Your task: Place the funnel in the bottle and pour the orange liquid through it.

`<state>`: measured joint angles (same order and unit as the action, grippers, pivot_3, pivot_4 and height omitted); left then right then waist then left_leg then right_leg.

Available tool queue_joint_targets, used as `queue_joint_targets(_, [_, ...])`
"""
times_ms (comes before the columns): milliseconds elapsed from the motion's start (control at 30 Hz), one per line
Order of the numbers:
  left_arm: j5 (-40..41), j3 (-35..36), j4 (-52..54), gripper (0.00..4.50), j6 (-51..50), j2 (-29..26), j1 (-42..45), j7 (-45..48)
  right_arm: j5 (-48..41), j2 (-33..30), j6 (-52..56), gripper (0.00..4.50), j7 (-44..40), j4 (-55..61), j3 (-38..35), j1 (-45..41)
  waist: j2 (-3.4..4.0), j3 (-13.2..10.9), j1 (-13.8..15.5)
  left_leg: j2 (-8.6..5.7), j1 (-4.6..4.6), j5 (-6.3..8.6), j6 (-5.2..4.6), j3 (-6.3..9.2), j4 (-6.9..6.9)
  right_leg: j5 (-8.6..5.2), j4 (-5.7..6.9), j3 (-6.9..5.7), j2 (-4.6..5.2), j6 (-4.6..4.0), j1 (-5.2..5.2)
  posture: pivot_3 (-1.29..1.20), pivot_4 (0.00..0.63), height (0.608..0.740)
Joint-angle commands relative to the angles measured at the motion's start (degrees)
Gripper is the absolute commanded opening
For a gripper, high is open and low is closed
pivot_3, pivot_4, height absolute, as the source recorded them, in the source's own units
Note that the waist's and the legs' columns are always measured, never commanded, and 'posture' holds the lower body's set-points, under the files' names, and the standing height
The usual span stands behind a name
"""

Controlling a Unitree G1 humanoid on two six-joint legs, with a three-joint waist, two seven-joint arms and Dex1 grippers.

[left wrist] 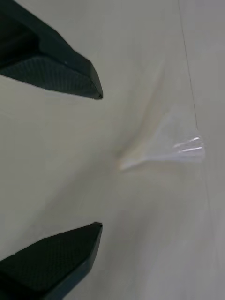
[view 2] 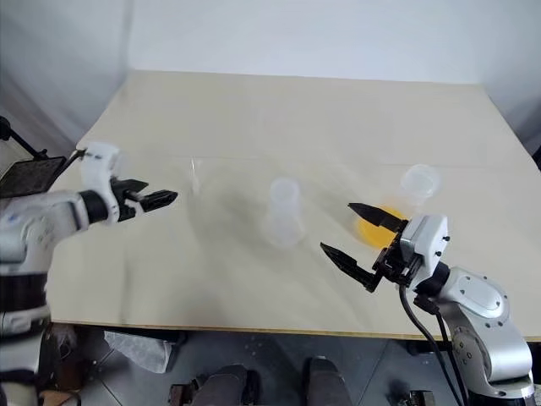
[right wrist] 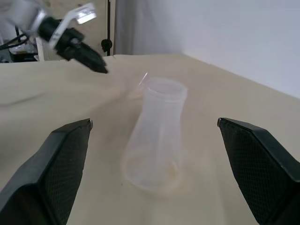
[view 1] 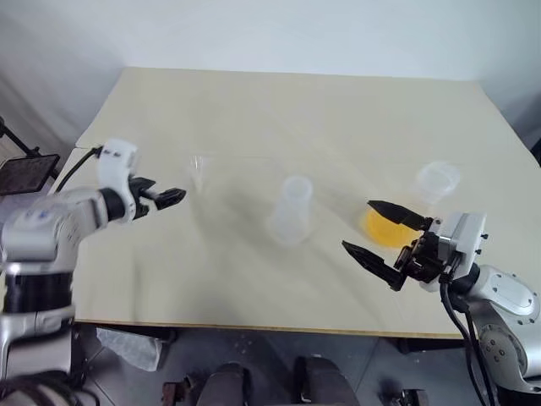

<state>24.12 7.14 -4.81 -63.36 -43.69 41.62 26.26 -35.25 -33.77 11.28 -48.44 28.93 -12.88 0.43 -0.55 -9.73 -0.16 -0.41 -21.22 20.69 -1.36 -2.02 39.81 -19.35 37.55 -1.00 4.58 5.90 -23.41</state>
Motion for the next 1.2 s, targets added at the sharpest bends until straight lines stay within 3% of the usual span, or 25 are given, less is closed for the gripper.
queue_joint_targets(33, [-3.5, -4.3, -8.7, 4.47, -2.9, 1.2, 8.1, -0.7, -0.7, 0.0, -0.6, 4.50, -0.1, 0.8, -0.1, -0.5, 0.00, 0.0, -0.1, 0.00, -0.01, 0.00, 0.00, -0.02, -0.01, 0.00, 0.01, 0.01, -0.02, 0.00, -0.04, 0.00, 0.150, 0.740])
queue_joint_targets(200, [-8.9, -14.0, -21.2, 4.47, -2.1, 4.4, 18.0, 2.4, 0.3, 2.1, -1.5, 4.50, 1.6, 1.6, 1.3, 0.3, -0.01, 0.0, 0.1, 0.00, -0.04, -0.01, 0.02, -0.06, 0.04, 0.00, 0.04, 0.02, -0.04, 0.00, -0.07, 0.00, 0.150, 0.740])
queue_joint_targets(567, [-17.5, -16.3, -47.6, 4.47, 12.0, 14.1, 30.4, 3.4, 0.8, 3.3, -2.6, 4.50, 2.2, 1.1, 1.8, -0.1, -0.10, -0.1, 0.2, 0.00, -0.12, -0.01, 0.03, -0.06, 0.15, 0.00, 0.04, -0.03, -0.03, 0.00, -0.10, 0.00, 0.150, 0.740])
queue_joint_targets(833, [-21.1, -16.4, -55.0, 4.47, 14.9, 15.8, 33.4, 6.7, 1.3, 3.7, -3.5, 4.50, 2.1, 0.0, 2.6, -0.6, -0.11, -0.1, 0.2, 0.01, -0.12, -0.03, 0.05, -0.10, 0.16, 0.00, 0.08, -0.04, -0.03, 0.00, -0.14, 0.00, 0.150, 0.740])
queue_joint_targets(967, [-22.3, -16.5, -56.2, 3.55, 15.6, 16.3, 33.4, 7.8, 1.6, 4.2, -4.3, 4.50, 2.2, -0.4, 2.9, -0.8, -0.11, -0.1, 0.2, 0.01, -0.12, -0.03, 0.05, -0.09, 0.16, 0.00, 0.09, -0.04, -0.02, 0.00, -0.14, 0.00, 0.150, 0.740])
queue_joint_targets(1200, [-23.3, -15.5, -57.7, 1.23, 16.8, 16.8, 33.3, 8.8, 2.6, 5.1, -5.0, 4.50, 2.5, -0.2, 3.7, -0.2, -0.11, -0.1, 0.3, 0.01, -0.12, -0.03, 0.05, -0.09, 0.18, 0.00, 0.11, -0.04, -0.01, 0.01, -0.13, 0.00, 0.150, 0.740])
